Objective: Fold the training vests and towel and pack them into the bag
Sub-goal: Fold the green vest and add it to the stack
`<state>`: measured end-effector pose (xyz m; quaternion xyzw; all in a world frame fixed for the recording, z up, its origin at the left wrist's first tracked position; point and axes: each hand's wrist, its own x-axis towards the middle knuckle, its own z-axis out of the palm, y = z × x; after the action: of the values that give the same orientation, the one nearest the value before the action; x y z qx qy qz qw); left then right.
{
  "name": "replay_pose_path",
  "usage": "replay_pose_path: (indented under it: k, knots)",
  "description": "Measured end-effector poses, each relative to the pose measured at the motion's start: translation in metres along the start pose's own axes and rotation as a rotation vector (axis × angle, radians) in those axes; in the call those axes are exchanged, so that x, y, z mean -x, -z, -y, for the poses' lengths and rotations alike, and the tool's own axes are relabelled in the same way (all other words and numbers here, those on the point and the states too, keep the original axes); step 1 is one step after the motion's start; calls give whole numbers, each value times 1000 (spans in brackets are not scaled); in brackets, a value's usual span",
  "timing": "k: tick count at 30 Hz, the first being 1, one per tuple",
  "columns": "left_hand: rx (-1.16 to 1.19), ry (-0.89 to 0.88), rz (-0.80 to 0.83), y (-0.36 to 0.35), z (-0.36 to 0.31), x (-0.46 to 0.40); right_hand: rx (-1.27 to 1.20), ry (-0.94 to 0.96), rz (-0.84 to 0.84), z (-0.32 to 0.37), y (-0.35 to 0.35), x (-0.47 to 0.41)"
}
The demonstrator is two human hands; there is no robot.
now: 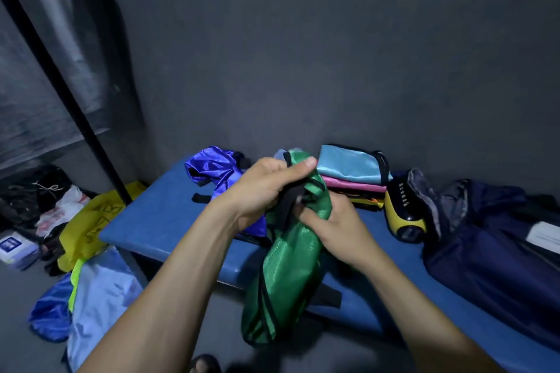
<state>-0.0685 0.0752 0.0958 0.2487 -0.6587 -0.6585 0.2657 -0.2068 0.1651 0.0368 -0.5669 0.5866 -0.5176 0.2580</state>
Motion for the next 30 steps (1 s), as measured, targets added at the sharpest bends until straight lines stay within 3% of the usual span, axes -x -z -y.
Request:
replay_pose_path:
  k: [4,7,11,15,17,20,26,30]
  knots:
    - [122,-82,-93,6,-4,-1,-71,-49,0,-5,22,-3]
    - [162,-105,-62,11,1,-5,-401,-207,-116,-4,31,0]
    - [-81,-202,-77,12,10,-5,-837,-385,-230,-5,41,0]
    - [-290,-71,160,15,33,-3,-966,-467,-172,-7,48,1]
    - [-354,-75,182,11,41,-2,-971,-498,-139,-8,51,2]
    - [-260,-142,64,8,39,-1,-930,-489,-159,-6,55,3]
    - [111,-118,-69,3,28,1,-397,-507,-348,-22,51,5]
    - [259,-87,-131,-2,26,-2,-310,-467,-221,-14,44,9]
